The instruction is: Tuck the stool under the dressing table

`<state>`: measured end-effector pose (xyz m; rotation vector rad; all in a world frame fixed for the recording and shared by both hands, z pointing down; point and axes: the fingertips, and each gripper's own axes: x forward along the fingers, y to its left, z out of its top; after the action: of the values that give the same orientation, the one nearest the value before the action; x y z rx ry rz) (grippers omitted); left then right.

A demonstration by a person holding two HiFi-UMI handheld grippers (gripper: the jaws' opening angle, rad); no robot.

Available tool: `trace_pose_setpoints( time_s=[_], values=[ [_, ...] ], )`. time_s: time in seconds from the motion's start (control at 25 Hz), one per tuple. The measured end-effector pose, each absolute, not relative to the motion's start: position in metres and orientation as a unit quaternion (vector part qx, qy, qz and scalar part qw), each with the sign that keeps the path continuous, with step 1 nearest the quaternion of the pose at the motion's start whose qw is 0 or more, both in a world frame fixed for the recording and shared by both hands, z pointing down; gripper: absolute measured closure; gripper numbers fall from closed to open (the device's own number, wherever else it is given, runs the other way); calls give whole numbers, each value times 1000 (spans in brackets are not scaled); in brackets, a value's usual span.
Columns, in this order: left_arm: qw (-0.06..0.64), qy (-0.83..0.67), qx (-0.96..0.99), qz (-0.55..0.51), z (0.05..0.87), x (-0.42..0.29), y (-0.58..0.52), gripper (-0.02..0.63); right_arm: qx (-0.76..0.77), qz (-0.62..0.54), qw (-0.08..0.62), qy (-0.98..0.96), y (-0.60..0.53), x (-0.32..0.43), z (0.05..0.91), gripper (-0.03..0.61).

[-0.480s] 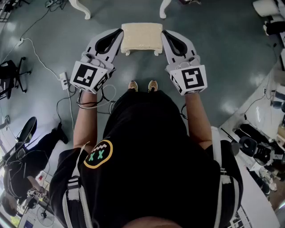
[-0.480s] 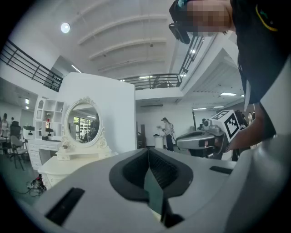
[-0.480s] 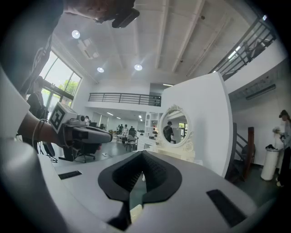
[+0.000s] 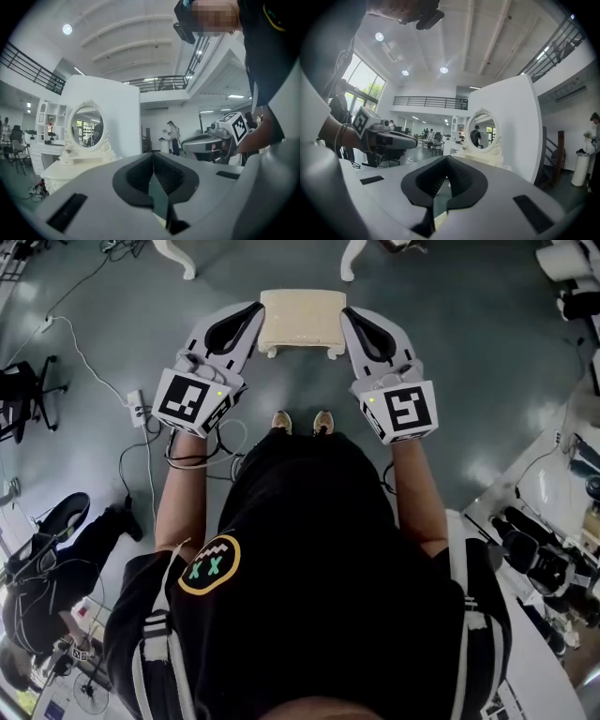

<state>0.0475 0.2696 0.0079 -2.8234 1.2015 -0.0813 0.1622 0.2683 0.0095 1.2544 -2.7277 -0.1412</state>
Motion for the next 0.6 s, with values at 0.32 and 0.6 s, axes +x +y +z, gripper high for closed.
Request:
trace_pose_setpoints(
  time_s=[0.32,0.6],
  values=[
    [37,387,-921,-30,12,48,273,591,415,-50,70,-906,271,162,14,558],
    [37,391,-919,-27,16,46,272,588,420,-39,65,-904,271,162,19,535]
  ],
)
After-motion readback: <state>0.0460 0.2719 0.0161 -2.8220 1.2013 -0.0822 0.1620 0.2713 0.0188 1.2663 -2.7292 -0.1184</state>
